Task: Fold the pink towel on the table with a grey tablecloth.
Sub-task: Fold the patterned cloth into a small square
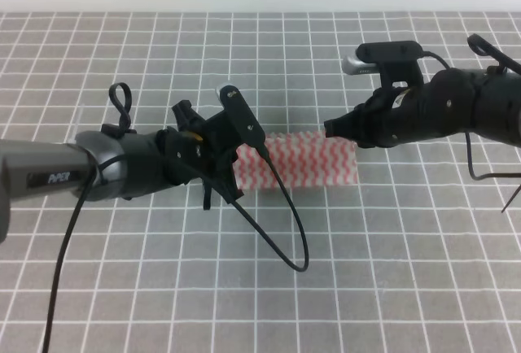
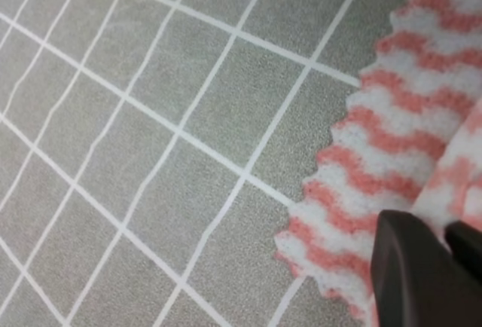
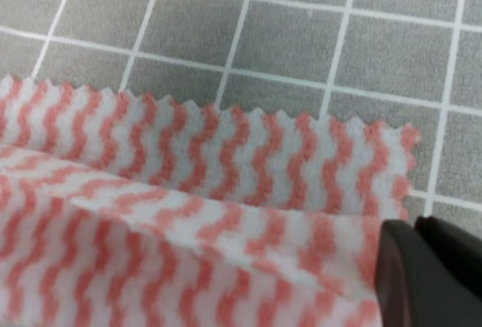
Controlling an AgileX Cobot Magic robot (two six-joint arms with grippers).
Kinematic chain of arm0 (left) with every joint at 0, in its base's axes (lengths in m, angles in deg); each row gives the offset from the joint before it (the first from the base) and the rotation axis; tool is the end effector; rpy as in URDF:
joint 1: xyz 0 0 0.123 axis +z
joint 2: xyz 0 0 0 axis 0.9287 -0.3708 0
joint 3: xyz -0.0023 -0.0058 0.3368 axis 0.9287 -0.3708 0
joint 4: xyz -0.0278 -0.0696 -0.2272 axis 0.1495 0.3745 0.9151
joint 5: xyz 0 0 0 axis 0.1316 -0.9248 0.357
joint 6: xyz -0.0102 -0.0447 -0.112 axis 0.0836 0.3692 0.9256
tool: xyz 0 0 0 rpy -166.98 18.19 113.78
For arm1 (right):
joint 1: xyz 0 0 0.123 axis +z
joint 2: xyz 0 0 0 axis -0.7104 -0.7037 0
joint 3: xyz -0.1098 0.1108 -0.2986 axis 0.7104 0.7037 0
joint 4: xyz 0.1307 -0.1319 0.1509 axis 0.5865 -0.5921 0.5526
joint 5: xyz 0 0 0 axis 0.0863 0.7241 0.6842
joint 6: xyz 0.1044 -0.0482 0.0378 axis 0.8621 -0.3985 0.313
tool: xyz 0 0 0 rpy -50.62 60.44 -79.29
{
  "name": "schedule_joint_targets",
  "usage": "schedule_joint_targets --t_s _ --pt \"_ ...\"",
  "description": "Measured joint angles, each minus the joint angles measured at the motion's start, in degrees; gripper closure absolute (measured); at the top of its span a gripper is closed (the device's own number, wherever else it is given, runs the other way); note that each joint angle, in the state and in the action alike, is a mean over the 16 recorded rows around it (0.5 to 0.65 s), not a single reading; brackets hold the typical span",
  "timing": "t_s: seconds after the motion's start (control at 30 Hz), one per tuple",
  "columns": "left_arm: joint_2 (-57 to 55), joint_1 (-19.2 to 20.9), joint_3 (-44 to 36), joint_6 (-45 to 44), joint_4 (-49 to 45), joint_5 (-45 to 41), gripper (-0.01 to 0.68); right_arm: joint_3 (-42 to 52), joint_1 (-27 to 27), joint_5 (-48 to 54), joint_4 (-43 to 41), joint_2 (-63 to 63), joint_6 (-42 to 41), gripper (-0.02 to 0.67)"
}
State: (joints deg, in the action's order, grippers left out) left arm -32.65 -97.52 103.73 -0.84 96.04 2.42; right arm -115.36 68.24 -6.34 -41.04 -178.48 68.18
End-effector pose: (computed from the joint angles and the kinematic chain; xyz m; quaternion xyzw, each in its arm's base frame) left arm 0.4073 -0.2201 0.1918 0.5129 0.7353 0.0768 0.4363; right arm 0.4103 0.1836 0.2405 -0.1028 0.9229 0.1434 0.3423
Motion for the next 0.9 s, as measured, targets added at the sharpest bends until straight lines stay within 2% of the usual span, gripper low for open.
schedule_joint_targets --t_s 0.67,0.9 --pt "-1.0 0.1 0.0 0.0 0.0 1.3 0.665 0.0 0.0 -1.7 0.5 -1.4 0.0 0.664" --pt "-1.5 0.0 0.0 0.0 0.0 2.5 0.594 0.0 0.0 -2.5 0.5 -1.4 0.0 0.652"
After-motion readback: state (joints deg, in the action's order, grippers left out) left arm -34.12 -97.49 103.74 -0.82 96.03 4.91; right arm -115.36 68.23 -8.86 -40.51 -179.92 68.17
